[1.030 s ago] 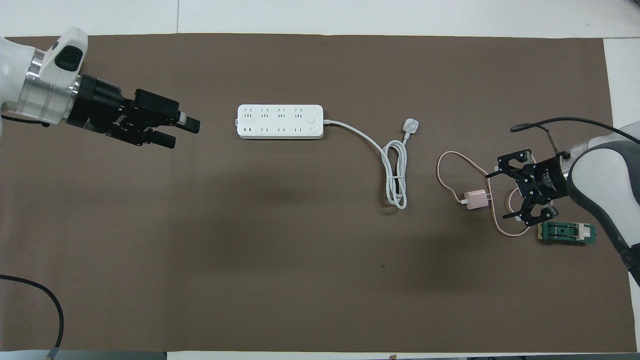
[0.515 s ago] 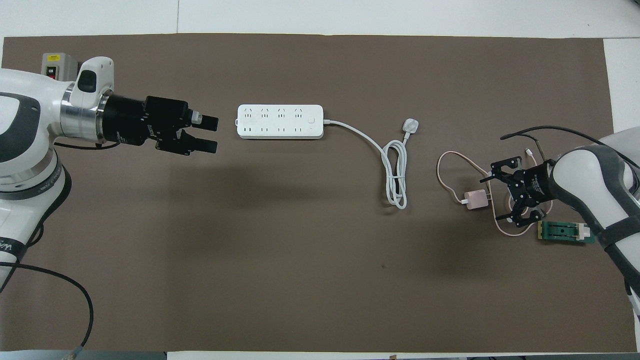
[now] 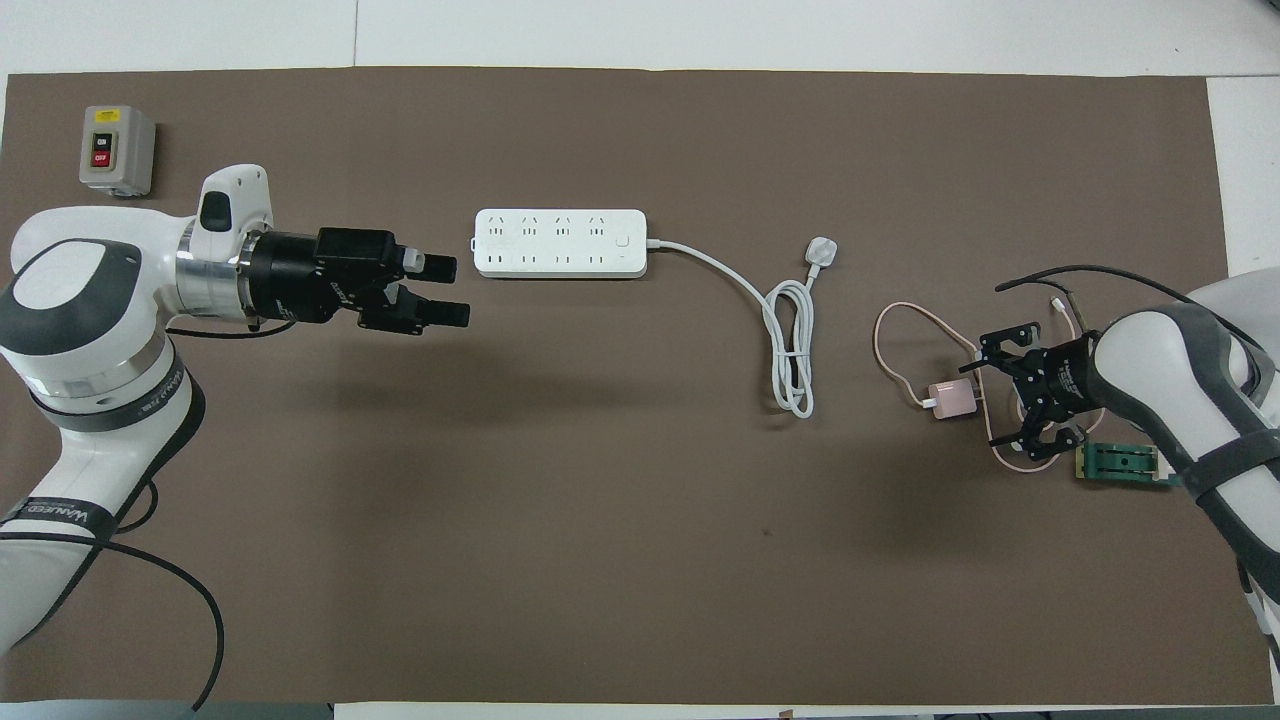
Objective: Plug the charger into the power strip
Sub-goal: 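Move the left gripper toward the power strip while the right gripper approaches the charger, then close the right gripper on the pink charger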
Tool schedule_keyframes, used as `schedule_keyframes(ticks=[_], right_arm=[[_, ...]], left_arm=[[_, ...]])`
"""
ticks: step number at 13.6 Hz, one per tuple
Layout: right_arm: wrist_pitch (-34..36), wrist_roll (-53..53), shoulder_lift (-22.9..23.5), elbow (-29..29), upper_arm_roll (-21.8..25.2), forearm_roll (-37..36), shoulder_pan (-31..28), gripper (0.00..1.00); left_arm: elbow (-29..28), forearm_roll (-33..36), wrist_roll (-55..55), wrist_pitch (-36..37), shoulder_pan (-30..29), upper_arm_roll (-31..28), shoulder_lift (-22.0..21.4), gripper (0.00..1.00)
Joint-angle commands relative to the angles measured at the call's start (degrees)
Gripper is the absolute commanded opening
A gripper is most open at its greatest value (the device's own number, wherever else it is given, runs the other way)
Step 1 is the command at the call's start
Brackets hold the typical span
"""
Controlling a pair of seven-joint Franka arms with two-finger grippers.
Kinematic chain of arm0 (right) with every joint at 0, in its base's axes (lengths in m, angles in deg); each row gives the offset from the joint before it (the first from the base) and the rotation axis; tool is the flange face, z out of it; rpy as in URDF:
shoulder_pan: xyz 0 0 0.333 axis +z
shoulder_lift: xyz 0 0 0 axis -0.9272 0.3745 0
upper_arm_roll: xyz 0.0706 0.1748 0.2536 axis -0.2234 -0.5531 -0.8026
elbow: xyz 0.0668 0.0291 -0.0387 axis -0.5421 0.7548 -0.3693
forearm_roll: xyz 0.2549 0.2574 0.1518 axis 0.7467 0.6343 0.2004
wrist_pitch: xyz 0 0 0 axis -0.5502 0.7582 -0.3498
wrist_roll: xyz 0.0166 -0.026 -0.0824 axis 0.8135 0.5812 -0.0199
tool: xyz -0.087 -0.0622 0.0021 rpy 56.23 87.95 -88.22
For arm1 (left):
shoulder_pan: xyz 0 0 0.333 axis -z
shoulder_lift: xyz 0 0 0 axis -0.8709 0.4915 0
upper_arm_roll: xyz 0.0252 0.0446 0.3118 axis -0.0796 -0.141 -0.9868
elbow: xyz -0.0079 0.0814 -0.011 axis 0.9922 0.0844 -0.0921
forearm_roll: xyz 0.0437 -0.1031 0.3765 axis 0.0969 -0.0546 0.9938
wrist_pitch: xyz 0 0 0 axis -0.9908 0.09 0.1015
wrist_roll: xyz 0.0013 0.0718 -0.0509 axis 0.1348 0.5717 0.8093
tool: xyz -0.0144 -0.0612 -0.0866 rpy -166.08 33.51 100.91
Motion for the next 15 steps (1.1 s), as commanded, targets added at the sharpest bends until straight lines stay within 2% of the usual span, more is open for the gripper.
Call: schedule_keyframes(ticks=[1,4,5,7,9,11,13,15], right_arm=[[-2.3,2.0,-0.2,1.7,-0.3,1.5,-0.2,1.0],[-2.6,2.0,-0.2,1.7,-0.3,1.5,-0.1,1.0],[-3.0,2.0,-0.2,1.7,-0.3,1.5,0.0,0.92],[-3.9,2.0,-0.1,1.7,-0.3,1.5,0.6,0.62],[-4.0,1.3,-0.1,1.5,-0.3,1.5,0.7,0.37],[-3.5,0.3,0.1,0.8,-0.4,1.5,0.8,0.02],[-2.9,-0.2,0.3,0.1,-0.5,1.5,1.0,0.0],[0.6,-1.9,0.4,-2.3,-0.5,1.6,0.9,0.0]], left_arm=[[-6.6,-6.4,-7.2,-5.4,3.4,-0.7,-2.7,1.0],[-10.5,-10.6,-12.7,-8.8,5.3,-0.8,-3.8,1.0],[-11.2,-11.8,-13.6,-10.9,6.1,-0.8,-4.0,1.0],[-12.3,-14.5,-14.1,-12.2,7.7,-0.9,-4.3,1.0],[-12.8,-15.3,-14.4,-12.9,8.2,-1.0,-4.3,1.0],[-13.1,-16.2,-15.3,-14.9,9.1,-1.0,-4.5,1.0],[-13.2,-16.8,-15.4,-14.9,9.4,-1.0,-4.3,1.0],[-13.6,-17.1,-16.2,-14.9,9.4,-1.0,-4.3,1.0]])
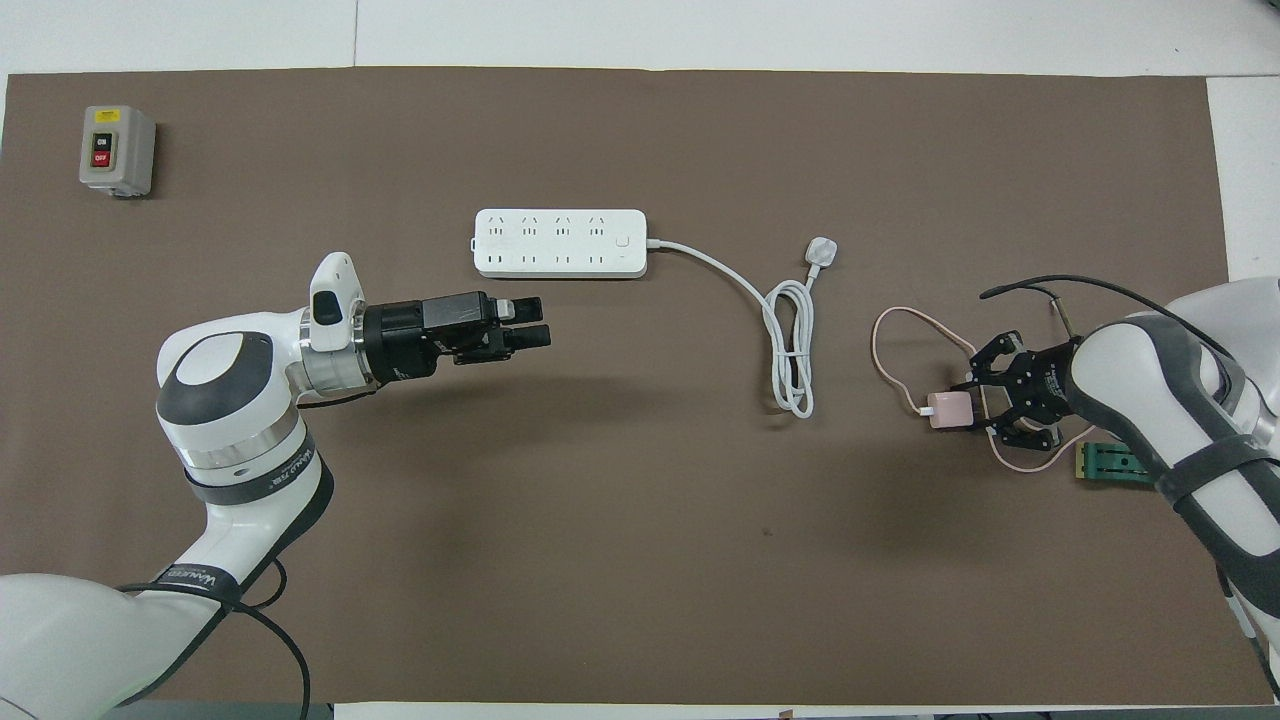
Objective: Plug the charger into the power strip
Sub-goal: 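Close the right gripper on the pink charger, then lift the pink charger with the right gripper toward the left gripper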
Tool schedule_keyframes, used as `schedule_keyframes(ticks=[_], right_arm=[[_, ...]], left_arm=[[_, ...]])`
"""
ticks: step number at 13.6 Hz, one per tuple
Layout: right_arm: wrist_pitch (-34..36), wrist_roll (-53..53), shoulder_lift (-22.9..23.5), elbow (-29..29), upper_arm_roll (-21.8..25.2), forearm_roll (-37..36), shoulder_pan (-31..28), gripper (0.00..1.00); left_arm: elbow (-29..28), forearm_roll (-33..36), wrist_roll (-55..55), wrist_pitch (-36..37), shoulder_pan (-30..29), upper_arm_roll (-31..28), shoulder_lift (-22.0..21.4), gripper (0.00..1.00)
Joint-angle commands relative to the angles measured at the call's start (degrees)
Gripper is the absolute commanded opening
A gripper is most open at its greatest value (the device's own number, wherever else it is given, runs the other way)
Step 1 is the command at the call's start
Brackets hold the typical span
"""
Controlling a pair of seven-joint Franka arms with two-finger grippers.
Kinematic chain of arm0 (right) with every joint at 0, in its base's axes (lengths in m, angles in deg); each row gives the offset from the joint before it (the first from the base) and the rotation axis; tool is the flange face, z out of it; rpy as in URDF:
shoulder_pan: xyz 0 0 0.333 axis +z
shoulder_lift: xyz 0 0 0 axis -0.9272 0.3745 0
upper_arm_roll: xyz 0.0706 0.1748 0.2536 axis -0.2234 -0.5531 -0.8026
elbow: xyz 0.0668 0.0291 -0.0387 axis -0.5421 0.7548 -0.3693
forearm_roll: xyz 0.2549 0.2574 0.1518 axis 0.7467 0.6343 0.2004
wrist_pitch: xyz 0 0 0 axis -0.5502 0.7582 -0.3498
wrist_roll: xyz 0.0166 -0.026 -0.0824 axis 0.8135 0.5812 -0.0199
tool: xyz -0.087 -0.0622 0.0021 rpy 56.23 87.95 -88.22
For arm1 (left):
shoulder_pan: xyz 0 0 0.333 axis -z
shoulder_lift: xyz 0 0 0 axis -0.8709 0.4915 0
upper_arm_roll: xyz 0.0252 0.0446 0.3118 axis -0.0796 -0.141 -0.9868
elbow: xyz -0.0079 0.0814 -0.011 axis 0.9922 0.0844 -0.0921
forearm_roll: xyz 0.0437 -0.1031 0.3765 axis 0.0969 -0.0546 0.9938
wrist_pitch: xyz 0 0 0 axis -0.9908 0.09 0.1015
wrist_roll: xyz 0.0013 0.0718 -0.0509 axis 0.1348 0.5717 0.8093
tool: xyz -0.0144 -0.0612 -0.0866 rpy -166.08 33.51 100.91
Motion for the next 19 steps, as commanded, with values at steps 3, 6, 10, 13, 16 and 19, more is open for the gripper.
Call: schedule_keyframes(ticks=[3,6,10,13,16,19], right_arm=[[7.8,-6.6,0.2,-7.2,-0.4,1.5,0.2,0.0],[9.5,-8.5,-1.9,-8.7,-1.6,4.3,1.3,0.0],[10.7,-15.9,-3.3,-11.9,-1.6,6.3,6.7,0.0],[10.4,-24.7,-2.7,-16.8,-1.6,6.3,11.7,0.0],[9.7,-30.2,-2.0,-19.2,-1.6,6.4,15.6,0.0],[7.7,-34.8,-1.2,-21.2,-1.6,6.9,20.1,0.0]], left_arm=[[-2.5,-2.2,-2.1,-1.3,1.3,-0.9,-1.9,1.0],[-2.3,-3.3,-5.8,1.6,1.4,-0.9,-0.6,1.0],[-2.4,-3.8,-5.8,3.2,1.5,-0.9,-0.2,1.0],[-2.4,-3.8,-5.9,4.1,1.5,-0.9,-0.1,1.0],[-2.2,-3.7,-6.8,4.7,1.4,-1.1,0.1,1.0],[-2.1,-3.5,-8.0,5.6,1.4,-1.8,0.8,1.0]])
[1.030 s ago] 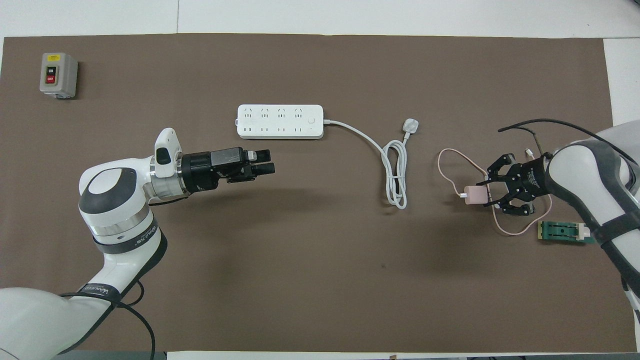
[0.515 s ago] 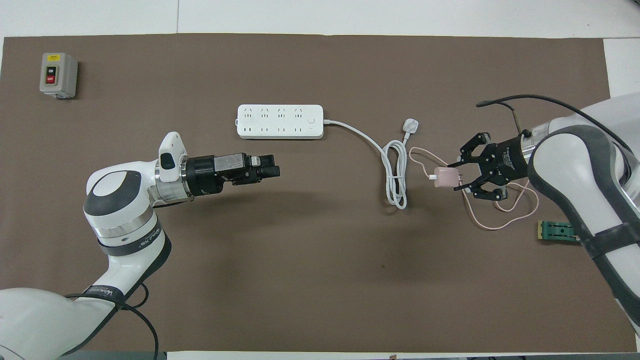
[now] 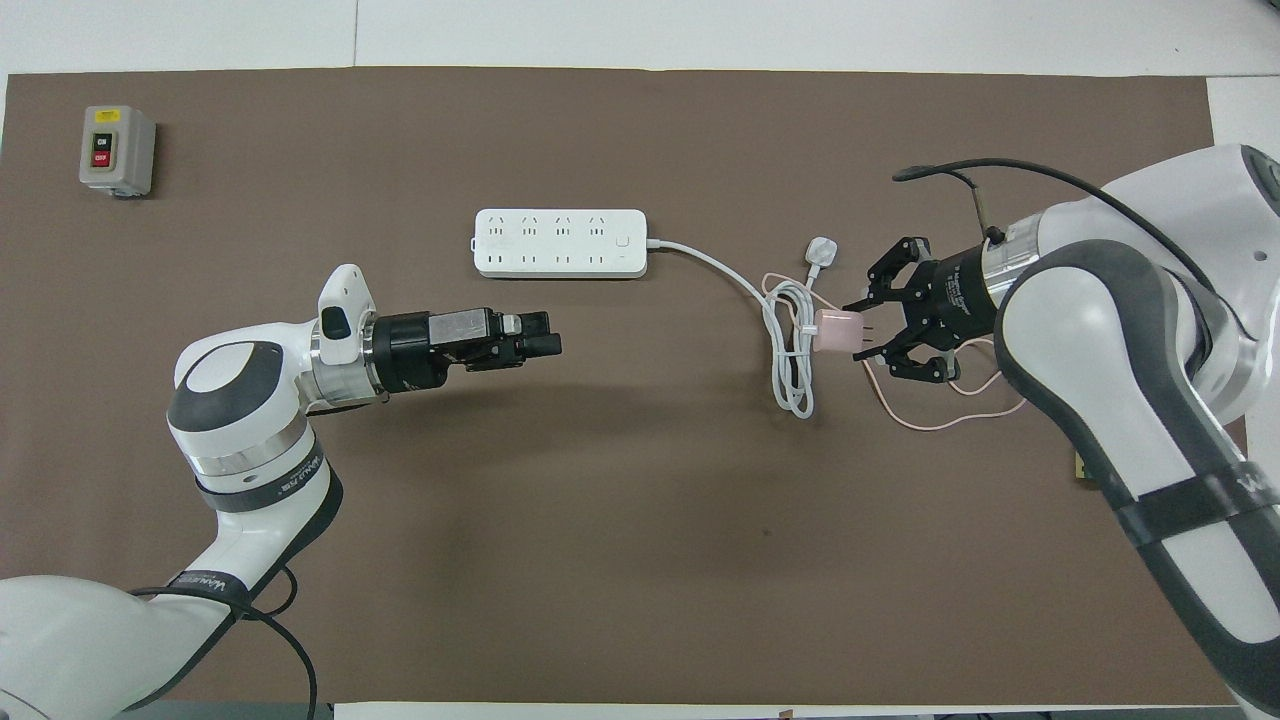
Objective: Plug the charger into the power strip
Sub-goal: 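Lift the pink charger with the right gripper toward the left gripper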
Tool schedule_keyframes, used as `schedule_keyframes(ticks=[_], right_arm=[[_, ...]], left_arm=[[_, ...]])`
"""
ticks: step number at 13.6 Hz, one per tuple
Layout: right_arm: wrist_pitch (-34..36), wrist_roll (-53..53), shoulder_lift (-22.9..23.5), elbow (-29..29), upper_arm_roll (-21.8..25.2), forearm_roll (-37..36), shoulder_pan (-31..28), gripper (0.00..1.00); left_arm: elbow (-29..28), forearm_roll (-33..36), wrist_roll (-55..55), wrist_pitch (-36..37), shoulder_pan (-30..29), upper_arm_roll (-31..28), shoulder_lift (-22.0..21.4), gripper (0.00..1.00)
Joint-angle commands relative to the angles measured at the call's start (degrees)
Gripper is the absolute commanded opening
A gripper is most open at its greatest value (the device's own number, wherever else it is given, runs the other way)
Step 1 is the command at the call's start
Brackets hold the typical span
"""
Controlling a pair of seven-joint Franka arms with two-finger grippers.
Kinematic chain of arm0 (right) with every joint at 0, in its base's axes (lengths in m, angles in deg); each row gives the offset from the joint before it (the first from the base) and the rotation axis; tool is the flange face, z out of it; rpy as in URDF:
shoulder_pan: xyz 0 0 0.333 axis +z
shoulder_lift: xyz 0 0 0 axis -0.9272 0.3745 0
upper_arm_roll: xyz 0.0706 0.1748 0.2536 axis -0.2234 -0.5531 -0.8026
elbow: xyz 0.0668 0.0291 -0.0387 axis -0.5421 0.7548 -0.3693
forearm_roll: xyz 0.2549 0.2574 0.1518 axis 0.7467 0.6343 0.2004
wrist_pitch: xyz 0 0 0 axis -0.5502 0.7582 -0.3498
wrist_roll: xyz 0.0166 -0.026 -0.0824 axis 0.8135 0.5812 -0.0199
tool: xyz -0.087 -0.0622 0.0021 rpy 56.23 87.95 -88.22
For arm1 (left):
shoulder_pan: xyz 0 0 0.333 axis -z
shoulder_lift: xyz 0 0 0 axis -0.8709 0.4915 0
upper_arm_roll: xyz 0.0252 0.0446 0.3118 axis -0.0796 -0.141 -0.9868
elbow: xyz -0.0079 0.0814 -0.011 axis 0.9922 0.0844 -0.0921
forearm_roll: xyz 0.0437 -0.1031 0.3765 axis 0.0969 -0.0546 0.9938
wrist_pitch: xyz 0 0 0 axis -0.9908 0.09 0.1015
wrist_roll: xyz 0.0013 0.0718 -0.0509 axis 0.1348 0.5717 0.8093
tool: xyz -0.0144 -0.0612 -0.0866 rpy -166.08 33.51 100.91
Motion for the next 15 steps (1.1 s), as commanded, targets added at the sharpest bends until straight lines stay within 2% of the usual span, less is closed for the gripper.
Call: schedule_keyframes(ticks=[1,6,9,12,15], right_arm=[[-2.9,-4.3,1.7,-2.2,0.1,2.1,4.1,0.0],[-7.2,-9.6,2.0,-2.5,0.1,2.2,9.9,0.0],[-7.3,-11.4,4.3,-5.8,0.1,2.2,11.4,0.0],[-8.2,-12.6,4.8,-6.2,0.1,2.2,13.8,0.0],[-9.1,-13.5,7.2,-8.2,0.1,2.3,15.8,0.0]], left_arm=[[-0.7,-1.2,-1.9,1.7,0.8,-1.3,0.5,1.0],[-0.5,-1.1,-1.9,1.7,0.9,-1.5,0.6,1.0],[-0.6,-0.6,-1.9,1.0,0.9,-1.9,0.5,1.0],[-1.0,0.4,-1.9,-0.2,1.1,-2.0,0.3,1.0],[-1.0,0.6,-1.9,-0.2,2.2,-2.1,0.2,1.0]])
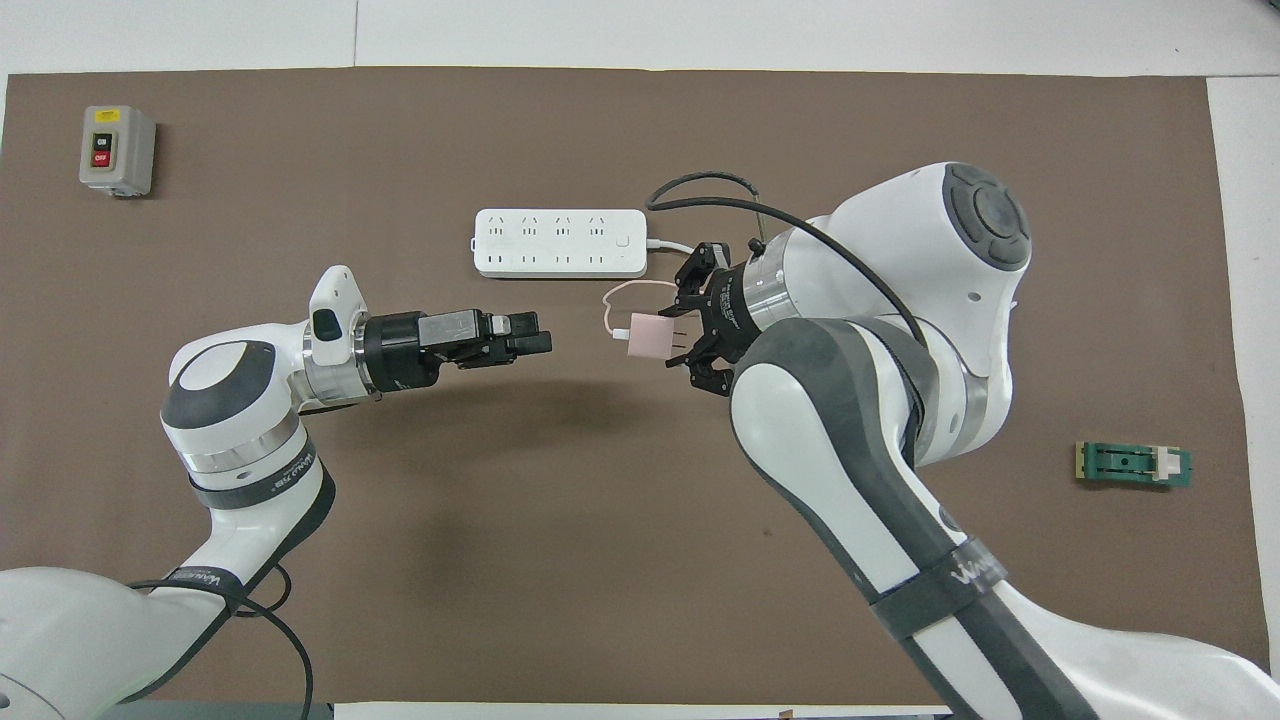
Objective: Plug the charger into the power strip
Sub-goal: 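Lift the pink charger with the right gripper toward the left gripper, then grasp the charger with the left gripper while the right gripper holds it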
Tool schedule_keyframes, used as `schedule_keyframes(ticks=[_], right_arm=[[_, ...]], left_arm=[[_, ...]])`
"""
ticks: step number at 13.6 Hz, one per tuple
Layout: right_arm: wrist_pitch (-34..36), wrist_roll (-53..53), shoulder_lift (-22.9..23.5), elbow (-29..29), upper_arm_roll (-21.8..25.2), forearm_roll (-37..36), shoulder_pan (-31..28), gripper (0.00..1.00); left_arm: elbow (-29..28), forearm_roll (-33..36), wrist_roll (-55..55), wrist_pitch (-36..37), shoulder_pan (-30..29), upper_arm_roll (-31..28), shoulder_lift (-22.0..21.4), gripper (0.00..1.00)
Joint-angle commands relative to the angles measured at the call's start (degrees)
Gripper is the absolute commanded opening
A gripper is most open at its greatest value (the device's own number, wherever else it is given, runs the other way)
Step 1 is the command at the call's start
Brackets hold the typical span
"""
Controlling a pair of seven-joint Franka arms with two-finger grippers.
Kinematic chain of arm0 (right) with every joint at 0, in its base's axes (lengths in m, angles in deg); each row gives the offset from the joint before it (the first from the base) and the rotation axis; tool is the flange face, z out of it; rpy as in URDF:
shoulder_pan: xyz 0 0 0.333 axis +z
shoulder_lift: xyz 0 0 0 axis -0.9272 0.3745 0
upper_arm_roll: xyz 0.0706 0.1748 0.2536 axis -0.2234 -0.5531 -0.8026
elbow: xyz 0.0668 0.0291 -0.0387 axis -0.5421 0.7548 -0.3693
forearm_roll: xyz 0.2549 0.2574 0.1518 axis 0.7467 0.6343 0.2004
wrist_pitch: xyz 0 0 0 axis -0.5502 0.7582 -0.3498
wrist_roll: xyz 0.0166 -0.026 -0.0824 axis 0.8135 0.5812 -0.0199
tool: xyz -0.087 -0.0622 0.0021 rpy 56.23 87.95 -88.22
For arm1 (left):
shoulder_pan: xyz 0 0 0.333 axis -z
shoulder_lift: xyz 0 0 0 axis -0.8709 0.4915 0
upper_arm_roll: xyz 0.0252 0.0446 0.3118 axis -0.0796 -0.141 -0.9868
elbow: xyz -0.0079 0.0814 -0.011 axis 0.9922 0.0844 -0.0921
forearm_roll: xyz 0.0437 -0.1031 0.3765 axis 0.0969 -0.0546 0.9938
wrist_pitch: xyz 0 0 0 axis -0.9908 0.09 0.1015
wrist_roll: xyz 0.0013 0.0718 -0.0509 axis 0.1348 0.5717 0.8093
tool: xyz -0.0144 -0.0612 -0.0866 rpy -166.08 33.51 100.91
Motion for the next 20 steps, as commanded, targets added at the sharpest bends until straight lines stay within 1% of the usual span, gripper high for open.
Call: schedule_keyframes(ticks=[1,3,5,8,9,13,17,20], right_arm=[[-0.6,-2.8,3.2,-3.9,0.2,1.1,1.6,0.0],[-0.4,-3.8,4.5,-5.9,0.2,1.1,1.7,0.0],[-0.3,-4.0,5.7,-7.3,0.2,1.2,2.6,0.0],[0.1,-6.8,8.9,-12.1,0.2,1.1,2.8,0.0],[0.1,-7.5,9.3,-12.6,0.2,1.1,2.9,0.0],[-0.6,-8.1,9.3,-12.5,0.2,1.1,5.3,0.0],[-1.3,-8.4,9.3,-12.1,0.2,1.0,5.5,0.0],[-1.4,-8.3,9.3,-12.0,0.2,1.0,5.5,0.0]], left_arm=[[-0.8,0.2,-1.2,-0.6,2.3,-1.2,-0.4,1.0],[-0.8,0.5,-1.2,-0.6,2.6,-1.6,-0.4,1.0],[-0.6,3.0,-1.2,-0.7,2.8,-2.0,-0.4,1.0],[-0.2,3.1,-1.1,-0.6,2.8,-2.4,-0.2,1.0],[0.1,3.1,-1.1,-0.6,2.9,-2.4,-0.1,1.0],[2.5,3.4,-1.1,-0.6,3.7,-2.5,1.5,1.0],[5.4,3.7,-1.2,0.0,3.8,-3.3,4.1,1.0],[6.3,5.5,-1.4,1.0,3.7,-4.6,4.9,1.0]])
